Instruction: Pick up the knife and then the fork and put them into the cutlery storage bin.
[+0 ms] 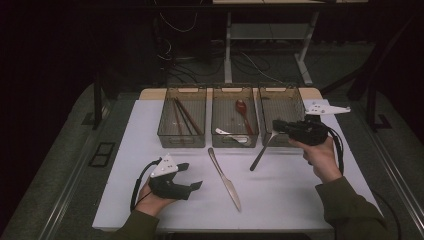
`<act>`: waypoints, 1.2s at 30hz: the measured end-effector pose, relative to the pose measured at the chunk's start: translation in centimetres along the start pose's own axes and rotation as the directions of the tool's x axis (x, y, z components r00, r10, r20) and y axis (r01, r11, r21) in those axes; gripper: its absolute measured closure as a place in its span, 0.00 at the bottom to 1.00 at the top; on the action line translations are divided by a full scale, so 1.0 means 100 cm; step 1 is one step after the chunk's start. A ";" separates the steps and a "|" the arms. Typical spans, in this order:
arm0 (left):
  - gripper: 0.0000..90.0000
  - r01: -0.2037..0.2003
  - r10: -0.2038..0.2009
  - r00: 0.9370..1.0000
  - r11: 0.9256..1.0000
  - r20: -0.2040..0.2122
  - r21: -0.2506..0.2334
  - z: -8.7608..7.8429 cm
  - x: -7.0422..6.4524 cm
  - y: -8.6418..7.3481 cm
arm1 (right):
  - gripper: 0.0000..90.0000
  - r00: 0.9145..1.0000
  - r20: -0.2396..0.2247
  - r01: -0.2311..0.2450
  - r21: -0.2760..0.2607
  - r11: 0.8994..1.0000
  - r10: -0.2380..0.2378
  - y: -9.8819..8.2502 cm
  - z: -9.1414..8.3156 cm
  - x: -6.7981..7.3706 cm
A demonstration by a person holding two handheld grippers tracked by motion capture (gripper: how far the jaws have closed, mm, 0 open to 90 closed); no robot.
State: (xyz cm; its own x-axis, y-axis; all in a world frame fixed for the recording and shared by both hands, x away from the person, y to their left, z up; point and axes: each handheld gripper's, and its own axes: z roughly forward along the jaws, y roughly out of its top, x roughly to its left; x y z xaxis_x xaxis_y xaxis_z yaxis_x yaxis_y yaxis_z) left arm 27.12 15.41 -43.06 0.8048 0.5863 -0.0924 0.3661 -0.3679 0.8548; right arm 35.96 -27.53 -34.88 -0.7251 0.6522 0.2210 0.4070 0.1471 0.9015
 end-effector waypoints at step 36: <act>0.00 0.027 -0.028 0.999 0.998 0.019 0.054 0.005 0.004 -0.009 | 0.97 0.956 0.266 -0.108 -0.074 0.991 0.124 0.051 -0.022 -0.109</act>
State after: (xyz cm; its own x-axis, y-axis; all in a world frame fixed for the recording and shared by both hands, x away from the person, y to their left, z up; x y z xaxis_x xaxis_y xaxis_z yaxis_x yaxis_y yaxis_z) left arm 27.33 15.58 -44.11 0.8029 0.5827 -0.1259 0.4125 -0.3906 0.8230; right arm 44.69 -35.50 -31.91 -0.4948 0.8395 0.2246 0.4408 0.0197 0.8974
